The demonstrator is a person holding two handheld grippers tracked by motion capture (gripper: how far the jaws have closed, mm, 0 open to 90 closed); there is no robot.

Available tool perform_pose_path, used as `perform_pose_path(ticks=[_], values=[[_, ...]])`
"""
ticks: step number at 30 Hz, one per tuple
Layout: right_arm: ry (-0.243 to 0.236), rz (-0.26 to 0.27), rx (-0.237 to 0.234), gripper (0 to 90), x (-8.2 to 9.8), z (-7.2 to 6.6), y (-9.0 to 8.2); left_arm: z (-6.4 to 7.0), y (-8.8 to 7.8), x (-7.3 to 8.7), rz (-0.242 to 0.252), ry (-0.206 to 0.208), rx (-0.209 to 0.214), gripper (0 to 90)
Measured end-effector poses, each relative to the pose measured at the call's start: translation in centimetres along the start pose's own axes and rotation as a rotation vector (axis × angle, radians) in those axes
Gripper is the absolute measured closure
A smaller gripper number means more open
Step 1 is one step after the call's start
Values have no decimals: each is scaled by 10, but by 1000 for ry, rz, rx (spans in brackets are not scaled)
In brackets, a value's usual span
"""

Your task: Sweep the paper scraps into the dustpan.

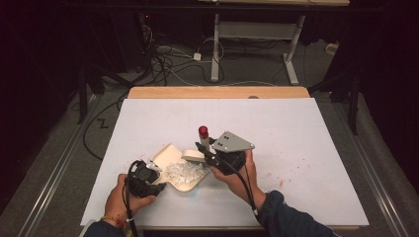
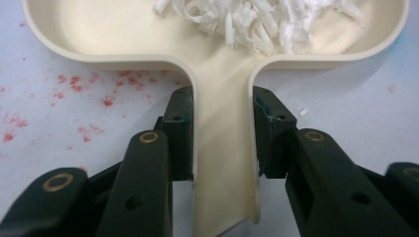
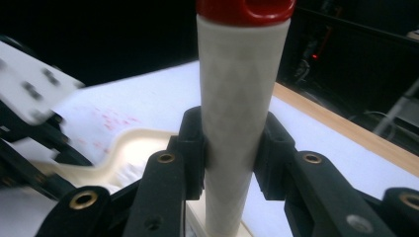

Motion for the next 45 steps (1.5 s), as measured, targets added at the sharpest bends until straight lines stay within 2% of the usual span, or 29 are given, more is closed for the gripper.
perform_pose_path(ticks=[1,2,3,4,6,9,12,14,15,16,21,23,26,27,28,32,36,41,45], values=[[1,2,-36,702,-6,-11,7,0,0,0,6,-3,3,632],[1,2,-36,702,-6,-11,7,1,-1,0,5,-1,6,632],[7,4,-54,702,-9,-17,10,1,-1,0,5,3,7,633],[-12,-1,-65,702,-13,-24,15,1,-2,0,6,1,8,632],[-61,-1,-55,702,-18,-29,20,1,-2,0,11,3,12,632],[-76,10,-48,701,-22,-29,22,1,-2,1,15,2,19,632],[-53,17,-45,701,-27,-21,28,0,-1,2,18,1,21,632],[-25,35,-26,701,-35,-9,33,-1,-2,3,17,2,22,632],[-25,35,-26,701,-35,-9,33,-1,-2,3,18,1,21,632],[-10,48,-9,701,-38,-1,33,-1,-2,3,18,0,23,632],[18,46,7,701,-36,10,31,-2,-2,3,13,15,14,632],[13,42,31,701,-32,21,24,-2,-3,4,12,18,15,632],[0,31,40,701,-28,28,16,-1,-4,6,5,31,19,632],[-3,18,50,701,-23,35,7,-1,-5,7,-1,41,22,632],[-3,18,50,701,-23,35,7,0,-5,7,-2,44,25,632],[-10,-4,72,701,-15,51,-17,3,-6,8,-12,60,30,633],[-46,-44,99,702,-3,61,-37,7,-5,5,-20,80,33,633],[-50,-88,98,701,14,62,-48,13,-3,-1,-27,99,37,633],[-33,-93,56,702,21,52,-48,16,-1,-5,-37,112,41,632]])
Point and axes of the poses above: each handheld gripper's, and its own axes: y roughly forward along the jaws, x roughly out of its underside, z roughly to its right, the point moved 9 cm from there along y, roughly forward along the jaws, and after that the axes turned 1 degree about z, right-handed, at the moved point
